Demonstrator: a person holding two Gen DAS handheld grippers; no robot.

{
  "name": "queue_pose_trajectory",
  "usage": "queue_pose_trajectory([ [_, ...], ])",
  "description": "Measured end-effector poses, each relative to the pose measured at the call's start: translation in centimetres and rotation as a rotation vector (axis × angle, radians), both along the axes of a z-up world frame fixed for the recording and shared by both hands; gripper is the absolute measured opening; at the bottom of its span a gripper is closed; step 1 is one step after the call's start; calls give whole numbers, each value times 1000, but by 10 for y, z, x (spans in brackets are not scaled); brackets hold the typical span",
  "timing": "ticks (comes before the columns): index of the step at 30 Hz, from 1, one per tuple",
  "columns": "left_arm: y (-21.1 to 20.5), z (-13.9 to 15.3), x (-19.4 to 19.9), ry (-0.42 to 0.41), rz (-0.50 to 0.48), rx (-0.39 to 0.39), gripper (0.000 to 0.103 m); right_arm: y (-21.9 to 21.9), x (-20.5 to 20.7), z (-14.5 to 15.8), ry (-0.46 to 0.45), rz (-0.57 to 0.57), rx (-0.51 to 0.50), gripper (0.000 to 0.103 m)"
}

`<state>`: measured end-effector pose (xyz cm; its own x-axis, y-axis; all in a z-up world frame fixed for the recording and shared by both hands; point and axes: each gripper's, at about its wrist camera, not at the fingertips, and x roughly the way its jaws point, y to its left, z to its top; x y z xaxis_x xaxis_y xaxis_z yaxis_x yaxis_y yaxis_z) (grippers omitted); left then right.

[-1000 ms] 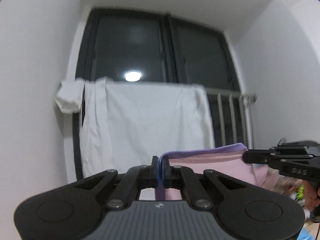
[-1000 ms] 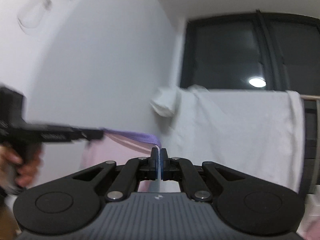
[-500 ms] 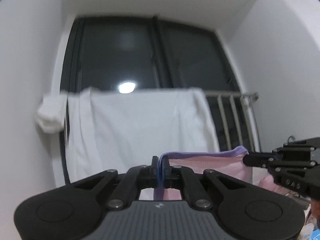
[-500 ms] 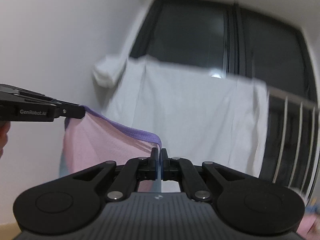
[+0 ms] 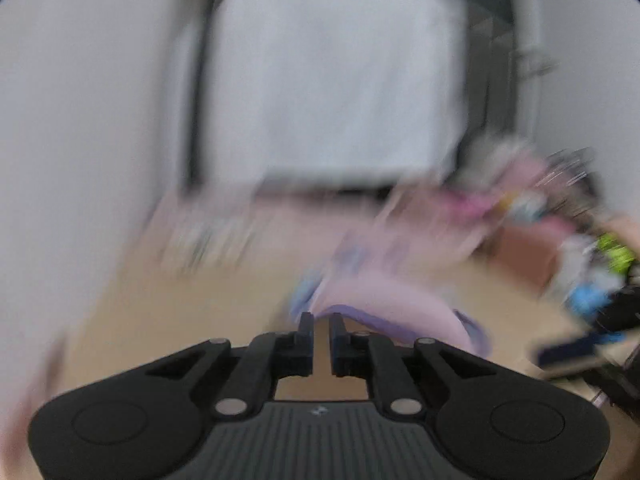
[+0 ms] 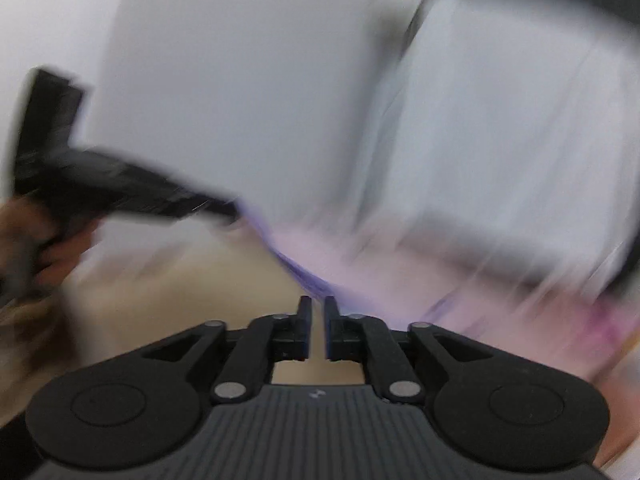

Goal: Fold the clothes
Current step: 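Lower the garment onto the surface and open both grippers to spread it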

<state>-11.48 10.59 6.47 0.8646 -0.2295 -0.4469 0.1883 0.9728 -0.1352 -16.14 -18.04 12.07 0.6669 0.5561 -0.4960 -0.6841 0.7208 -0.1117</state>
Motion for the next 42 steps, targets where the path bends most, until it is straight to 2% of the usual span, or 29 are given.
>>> queue_pose_trajectory([
  [1,13,-20,-8,46,59,-24,9,0,-3,-27,102,27,16,28],
  [2,22,-27,-17,50,107,-34,9,-2,-6,-49,189,47,43,35],
  [4,29,-30,-31,25,156,-54,12,-21,-10,-68,264,35,141,41],
  [5,27,-26,-35,1,160,-65,15,-34,-8,-67,243,-4,177,48],
  [6,18,-20,-36,-24,137,-75,25,-47,-3,-65,216,-50,207,52],
  [7,5,-13,-31,-36,106,-80,38,-59,10,-59,178,-116,216,52],
  [9,-26,-7,-14,-22,33,-86,47,-77,54,-59,116,-253,172,52],
  [11,-66,-19,14,34,-54,-84,45,-92,106,-61,66,-386,107,52],
  [12,-85,-27,28,62,-94,-80,44,-101,134,-64,54,-452,82,48],
  [14,-114,-46,47,101,-120,-62,33,-121,187,-78,105,-558,92,39],
  [15,-122,-55,53,115,-121,-52,31,-124,212,-82,134,-578,101,30],
  [17,-132,-66,63,139,-111,-18,19,-127,259,-92,196,-605,121,27],
  [18,-135,-70,67,148,-107,-4,7,-126,276,-97,230,-590,130,25],
  [20,-128,-70,66,150,-124,16,3,-112,296,-104,246,-585,91,23],
  [22,-115,-71,60,151,-143,38,0,-98,303,-111,237,-567,16,17],
  [24,-97,-66,49,146,-129,68,0,-91,296,-115,231,-554,-25,10],
  [28,-58,-59,28,140,-82,129,0,-76,239,-112,236,-556,-36,9],
  [30,-32,-56,20,150,-13,163,0,-68,197,-108,234,-528,19,9],
  [32,0,-55,21,163,102,162,2,-59,151,-103,226,-481,104,11],
  [34,26,-49,27,168,232,158,3,-50,104,-98,218,-434,189,21],
  [35,33,-43,25,147,259,130,4,-46,81,-95,214,-410,231,36],
  [36,38,-36,24,122,275,98,6,-46,62,-92,202,-404,275,42],
  [37,36,-29,20,83,253,47,10,-56,57,-88,167,-454,303,42],
  [38,31,-22,17,49,226,0,14,-67,59,-85,130,-530,286,42],
  [39,20,-19,18,35,177,-35,27,-77,63,-85,99,-605,257,42],
  [40,7,-16,20,26,126,-64,39,-86,72,-88,84,-677,196,42],
  [42,-24,-19,29,46,3,-62,42,-96,85,-96,62,-794,55,41],
])
